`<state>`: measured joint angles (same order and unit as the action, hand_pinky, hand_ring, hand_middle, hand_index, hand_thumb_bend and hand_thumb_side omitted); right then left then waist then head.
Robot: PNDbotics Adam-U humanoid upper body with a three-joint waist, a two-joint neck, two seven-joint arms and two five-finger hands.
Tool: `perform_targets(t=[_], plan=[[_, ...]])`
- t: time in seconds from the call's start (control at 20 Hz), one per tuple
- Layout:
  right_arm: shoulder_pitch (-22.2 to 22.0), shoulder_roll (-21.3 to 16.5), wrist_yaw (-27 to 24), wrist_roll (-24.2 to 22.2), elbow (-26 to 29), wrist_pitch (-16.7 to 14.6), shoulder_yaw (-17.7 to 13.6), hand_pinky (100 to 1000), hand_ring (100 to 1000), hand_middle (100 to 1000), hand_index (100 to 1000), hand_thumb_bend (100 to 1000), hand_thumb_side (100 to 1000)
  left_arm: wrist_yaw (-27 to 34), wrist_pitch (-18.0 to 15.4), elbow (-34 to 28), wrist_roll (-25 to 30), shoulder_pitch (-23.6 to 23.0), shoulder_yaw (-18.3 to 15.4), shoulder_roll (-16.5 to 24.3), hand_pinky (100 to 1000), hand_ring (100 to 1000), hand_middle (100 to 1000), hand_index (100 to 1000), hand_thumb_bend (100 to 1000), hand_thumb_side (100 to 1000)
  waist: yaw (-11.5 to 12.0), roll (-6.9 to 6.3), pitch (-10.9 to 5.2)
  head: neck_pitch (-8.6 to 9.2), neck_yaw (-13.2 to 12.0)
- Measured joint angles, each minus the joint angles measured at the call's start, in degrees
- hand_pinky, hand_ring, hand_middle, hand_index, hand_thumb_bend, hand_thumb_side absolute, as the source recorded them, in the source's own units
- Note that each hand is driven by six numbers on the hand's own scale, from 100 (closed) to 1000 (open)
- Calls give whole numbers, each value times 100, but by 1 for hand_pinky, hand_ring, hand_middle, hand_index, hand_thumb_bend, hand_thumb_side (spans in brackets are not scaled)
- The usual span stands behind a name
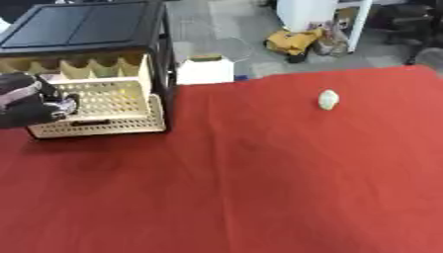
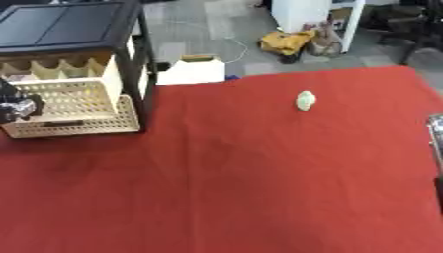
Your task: Pick up objects from table and place into drawer.
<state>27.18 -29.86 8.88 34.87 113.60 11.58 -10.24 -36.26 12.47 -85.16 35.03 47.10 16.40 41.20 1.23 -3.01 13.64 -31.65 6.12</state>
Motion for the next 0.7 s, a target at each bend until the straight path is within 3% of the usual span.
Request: perform_targets(t=[0.25,0.7], plan=[[0,0,0,1,0,1,-1,711,775,583,781,100,594,-85,16,95,-28,62,-3,-40,388,698,828,1000,100,1000,-1,-6,6,6,0],[1,0,0,22,0,21,-31,710,775,583,781,100,594,-175,32,180,-115,136,-6,-62,398,715,839,1000,100,1000,-19,-32,38,59,-1]])
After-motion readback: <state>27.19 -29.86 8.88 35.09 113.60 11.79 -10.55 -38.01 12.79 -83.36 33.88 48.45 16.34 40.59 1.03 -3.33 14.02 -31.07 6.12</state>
